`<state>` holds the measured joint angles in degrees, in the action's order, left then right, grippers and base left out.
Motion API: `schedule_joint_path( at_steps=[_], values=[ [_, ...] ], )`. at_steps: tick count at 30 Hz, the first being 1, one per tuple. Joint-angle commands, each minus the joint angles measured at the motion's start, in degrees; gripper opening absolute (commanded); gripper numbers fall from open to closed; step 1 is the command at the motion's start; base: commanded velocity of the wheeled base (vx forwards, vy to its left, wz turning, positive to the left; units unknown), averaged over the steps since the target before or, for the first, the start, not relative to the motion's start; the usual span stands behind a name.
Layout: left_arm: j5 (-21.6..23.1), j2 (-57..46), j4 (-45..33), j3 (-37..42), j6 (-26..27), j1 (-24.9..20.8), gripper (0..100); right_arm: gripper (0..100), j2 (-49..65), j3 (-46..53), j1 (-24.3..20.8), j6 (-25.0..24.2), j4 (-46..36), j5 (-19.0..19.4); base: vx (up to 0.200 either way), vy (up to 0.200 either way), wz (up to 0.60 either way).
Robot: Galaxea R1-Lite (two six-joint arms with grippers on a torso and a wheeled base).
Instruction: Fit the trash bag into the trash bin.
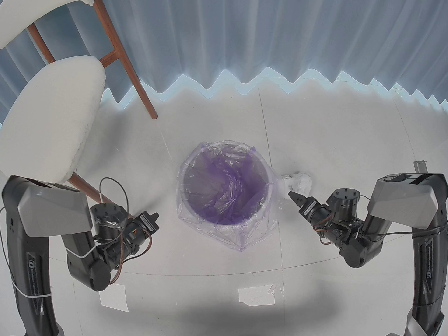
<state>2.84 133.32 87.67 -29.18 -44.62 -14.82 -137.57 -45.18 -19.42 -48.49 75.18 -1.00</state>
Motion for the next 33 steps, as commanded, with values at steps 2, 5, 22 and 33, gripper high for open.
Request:
schedule_joint_path(
  at_steps=[2,5,22,33],
  values=[
    [1.3,-13.0,1.1,9.8,-0.9,2.6,0,100,-9.6,-14.2,0.0,0.2,-8.4,1.4,0.0,0.0,0.0],
    [1.3,-15.6,1.1,11.1,-0.9,3.3,0,100,-11.6,-18.9,-0.1,0.3,-10.1,1.4,0.0,0.0,0.0],
    [1.3,-30.2,1.1,20.4,-1.0,5.9,0,0,-18.3,-38.4,-3.4,2.3,-24.3,1.4,0.0,0.0,0.0],
    [1.4,-38.0,1.1,22.4,-1.0,5.9,0,100,-16.3,-38.9,-2.9,1.8,-28.5,1.0,0.0,0.0,0.0]
  ],
)
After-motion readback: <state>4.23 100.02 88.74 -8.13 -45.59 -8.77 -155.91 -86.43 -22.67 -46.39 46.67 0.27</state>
